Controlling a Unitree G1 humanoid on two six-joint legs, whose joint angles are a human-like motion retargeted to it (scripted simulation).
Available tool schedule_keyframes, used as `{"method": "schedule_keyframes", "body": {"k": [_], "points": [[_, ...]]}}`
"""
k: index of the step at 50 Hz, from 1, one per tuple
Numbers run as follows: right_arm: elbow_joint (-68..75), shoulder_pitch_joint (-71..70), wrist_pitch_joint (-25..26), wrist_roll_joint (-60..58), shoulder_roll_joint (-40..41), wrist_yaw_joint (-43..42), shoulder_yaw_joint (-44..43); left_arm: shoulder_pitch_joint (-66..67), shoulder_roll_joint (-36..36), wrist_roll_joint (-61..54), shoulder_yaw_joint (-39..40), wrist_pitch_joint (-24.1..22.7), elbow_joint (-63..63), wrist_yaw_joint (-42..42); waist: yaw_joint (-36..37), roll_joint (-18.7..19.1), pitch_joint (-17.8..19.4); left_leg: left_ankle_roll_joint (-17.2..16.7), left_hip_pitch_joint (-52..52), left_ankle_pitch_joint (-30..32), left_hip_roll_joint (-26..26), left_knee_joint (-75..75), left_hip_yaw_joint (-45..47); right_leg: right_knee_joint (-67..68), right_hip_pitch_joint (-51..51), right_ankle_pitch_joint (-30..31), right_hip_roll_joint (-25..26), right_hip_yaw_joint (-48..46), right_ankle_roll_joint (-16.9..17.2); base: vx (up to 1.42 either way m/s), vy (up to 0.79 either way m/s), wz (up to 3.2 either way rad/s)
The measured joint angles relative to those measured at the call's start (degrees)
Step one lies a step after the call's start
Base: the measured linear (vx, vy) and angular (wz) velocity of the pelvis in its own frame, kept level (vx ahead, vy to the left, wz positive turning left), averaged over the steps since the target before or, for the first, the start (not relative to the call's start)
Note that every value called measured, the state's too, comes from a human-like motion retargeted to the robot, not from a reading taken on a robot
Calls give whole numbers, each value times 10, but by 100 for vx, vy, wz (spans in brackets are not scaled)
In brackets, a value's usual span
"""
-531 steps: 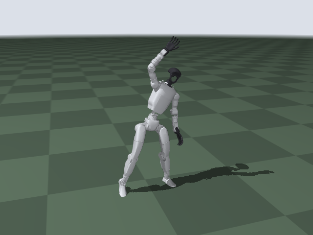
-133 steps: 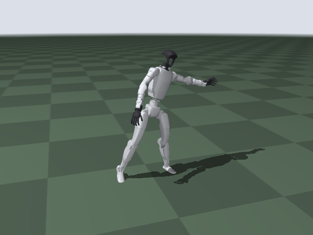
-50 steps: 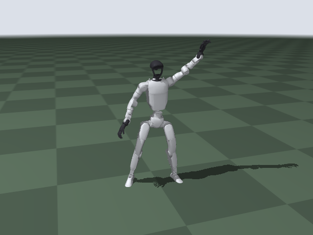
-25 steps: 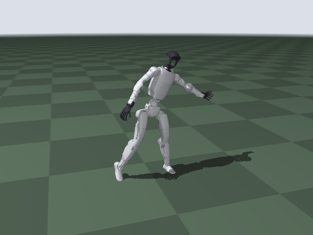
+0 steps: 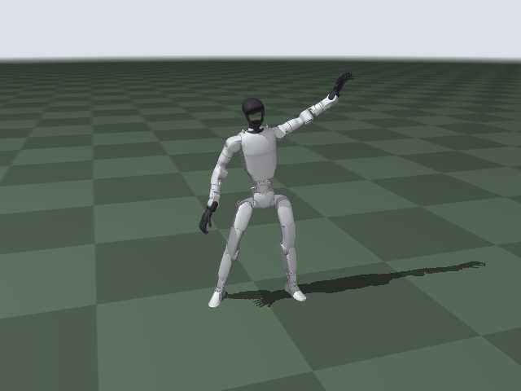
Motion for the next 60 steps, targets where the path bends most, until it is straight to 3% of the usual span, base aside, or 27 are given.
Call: {"method": "schedule_keyframes", "body": {"k": [6,7,8,10,13,19,25,26,27,28,30,32,33,34,35,43,50,55,60], "points": [[50,-6,19,57,-41,15,-16,36,89,50,139,11,-73,-66,-46,105,18,0,-3,40,64,42,16,-43,14,-19,64,33,0,0,-47,-66],[58,-10,23,65,-41,22,-18,98,117,58,217,12,-81,-79,-56,112,25,0,1,50,69,44,14,-49,20,-20,70,36,0,1,-37,-38],[67,-16,27,74,-27,29,-19,241,173,66,378,15,-71,-94,-64,104,34,0,8,60,70,45,11,-55,29,-21,73,38,0,1,-34,-40],[73,25,30,79,-18,33,-59,526,222,98,681,12,-91,-76,-41,110,15,0,15,79,69,50,8,-63,34,-21,74,49,0,2,-28,-51],[63,36,32,71,-45,30,-66,591,222,123,736,-3,-226,-42,-55,134,13,9,21,98,58,74,5,-66,31,-20,67,74,0,3,-21,-67],[32,17,28,53,-104,35,-56,649,222,231,753,-30,-476,-32,-108,180,28,49,24,121,51,164,20,-59,20,-22,66,133,0,3,-17,-84],[13,-18,9,62,-140,44,-32,630,222,378,724,-4,-563,-11,-177,222,56,98,16,152,71,230,51,-57,13,-24,88,176,0,2,-13,-74],[14,-41,24,67,-140,44,-12,653,222,231,756,-2,-581,-31,-197,222,72,107,14,155,72,242,52,-57,14,-24,87,182,0,1,-5,-66],[15,-50,29,68,-142,44,-3,657,222,191,760,0,-591,-37,-208,224,80,114,14,161,72,250,52,-58,16,-24,87,188,0,1,-6,-63],[14,-30,11,63,-145,45,-16,622,222,366,708,4,-585,-17,-202,226,74,116,16,172,72,249,50,-60,17,-22,90,194,0,1,-8,-62],[15,-19,6,60,-143,45,-20,601,222,449,672,7,-586,-5,-204,227,76,120,12,184,71,265,41,-66,19,-17,91,205,0,1,-3,-58],[19,-18,15,62,-139,47,-15,603,222,397,668,6,-589,-27,-210,225,80,120,3,191,65,284,25,-70,21,-14,85,213,0,0,9,-38],[23,-30,36,67,-137,55,-3,627,222,228,696,8,-598,-84,-219,222,86,119,-2,191,60,296,17,-72,22,-14,78,216,0,0,13,-22],[24,-20,31,67,-134,55,-10,618,222,278,686,6,-590,-69,-216,220,81,112,-5,193,55,300,7,-74,23,-13,75,218,0,0,9,-15],[23,1,13,63,-132,52,-28,591,222,438,656,3,-573,-19,-208,219,72,103,-7,197,52,300,-2,-77,23,-11,75,220,0,0,8,-8],[18,46,16,51,-91,65,-62,597,222,419,690,0,-504,-12,-187,203,31,20,1,114,78,267,-38,-82,30,-9,93,190,0,-2,8,25],[14,64,4,60,-92,51,-77,582,222,399,696,15,-396,-9,-136,199,-8,42,25,35,138,138,41,-72,35,-17,129,107,0,-7,15,94],[21,52,2,53,-91,58,-62,582,222,346,711,19,-290,-30,-111,158,-33,47,16,-19,122,65,43,-58,36,-11,112,31,0,-8,36,145],[10,26,4,60,-74,58,-27,627,222,215,769,19,-181,-46,-113,79,-34,14,14,-21,76,-1,-16,-17,44,33,60,-25,0,-1,50,146]]}}
